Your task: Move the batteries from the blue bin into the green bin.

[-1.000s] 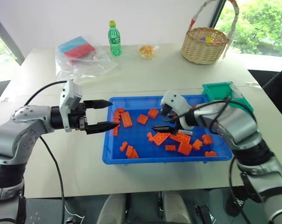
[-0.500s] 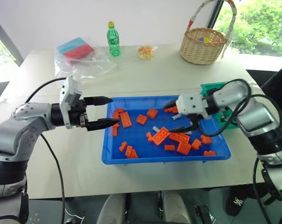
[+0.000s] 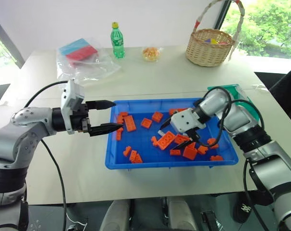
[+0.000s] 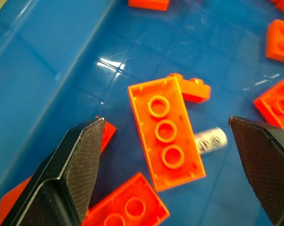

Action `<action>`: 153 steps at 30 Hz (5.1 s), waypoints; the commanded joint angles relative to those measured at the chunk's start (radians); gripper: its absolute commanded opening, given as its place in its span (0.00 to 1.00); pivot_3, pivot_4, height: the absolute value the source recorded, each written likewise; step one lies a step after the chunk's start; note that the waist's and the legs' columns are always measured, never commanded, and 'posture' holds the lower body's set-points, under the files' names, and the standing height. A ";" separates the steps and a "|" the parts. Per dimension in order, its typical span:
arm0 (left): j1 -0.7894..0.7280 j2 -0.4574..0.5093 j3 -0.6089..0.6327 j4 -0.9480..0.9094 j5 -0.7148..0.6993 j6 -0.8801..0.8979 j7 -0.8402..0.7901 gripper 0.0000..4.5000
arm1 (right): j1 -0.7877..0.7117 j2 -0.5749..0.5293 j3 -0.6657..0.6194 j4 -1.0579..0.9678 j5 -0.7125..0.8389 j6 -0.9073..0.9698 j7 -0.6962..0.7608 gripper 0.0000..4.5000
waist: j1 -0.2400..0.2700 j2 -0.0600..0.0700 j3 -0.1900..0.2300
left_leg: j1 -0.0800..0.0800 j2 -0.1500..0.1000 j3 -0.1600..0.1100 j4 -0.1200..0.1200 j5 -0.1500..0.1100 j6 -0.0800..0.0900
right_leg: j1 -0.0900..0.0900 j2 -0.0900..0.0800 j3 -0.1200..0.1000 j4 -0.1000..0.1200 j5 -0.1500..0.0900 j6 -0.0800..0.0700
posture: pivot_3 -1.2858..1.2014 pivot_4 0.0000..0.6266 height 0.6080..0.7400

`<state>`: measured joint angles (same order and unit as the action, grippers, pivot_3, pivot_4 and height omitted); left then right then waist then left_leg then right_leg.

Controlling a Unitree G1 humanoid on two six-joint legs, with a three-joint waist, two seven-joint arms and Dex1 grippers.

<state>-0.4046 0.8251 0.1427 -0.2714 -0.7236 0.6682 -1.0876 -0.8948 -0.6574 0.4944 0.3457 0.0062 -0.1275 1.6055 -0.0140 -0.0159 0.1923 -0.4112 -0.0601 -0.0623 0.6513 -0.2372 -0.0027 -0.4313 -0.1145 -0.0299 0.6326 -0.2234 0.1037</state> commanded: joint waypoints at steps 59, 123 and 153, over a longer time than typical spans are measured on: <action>-0.117 -0.028 -0.059 0.062 0.018 -0.030 -0.044 1.00 | 0.307 0.187 -0.301 -0.794 0.107 1.399 -0.830 0.49 | 0.002 -0.001 0.000 | -0.001 -0.001 0.000 -0.001 0.001 -0.001 | -0.004 -0.002 0.000 0.006 0.000 -0.001 | 0.52 0.24 0.64; -0.119 -0.029 -0.084 0.005 0.007 -0.014 -0.110 1.00 | 0.332 -0.377 -0.380 -0.432 0.206 0.673 -0.496 0.88 | 0.006 0.000 0.001 | -0.001 -0.001 0.001 -0.001 -0.001 0.002 | 0.001 -0.002 0.000 -0.002 0.000 0.000 | 0.52 0.24 0.64; -0.131 -0.033 -0.075 -0.002 -0.003 -0.002 -0.081 1.00 | 0.502 -0.311 -0.395 -0.395 0.102 0.508 -0.541 0.88 | 0.006 -0.002 -0.001 | 0.001 0.000 0.001 0.001 -0.001 0.002 | 0.004 -0.003 0.000 -0.002 -0.001 -0.002 | 0.52 0.24 0.64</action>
<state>-0.5185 0.7864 0.0441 -0.2567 -0.7152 0.6715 -1.1699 -0.3953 -0.9675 0.1142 -0.0370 0.1046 0.3673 1.0656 -0.0078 -0.0183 0.1914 -0.4099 -0.0604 -0.0618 0.6527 -0.2380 -0.0010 -0.4272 -0.1169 -0.0300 0.6307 -0.2246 0.1020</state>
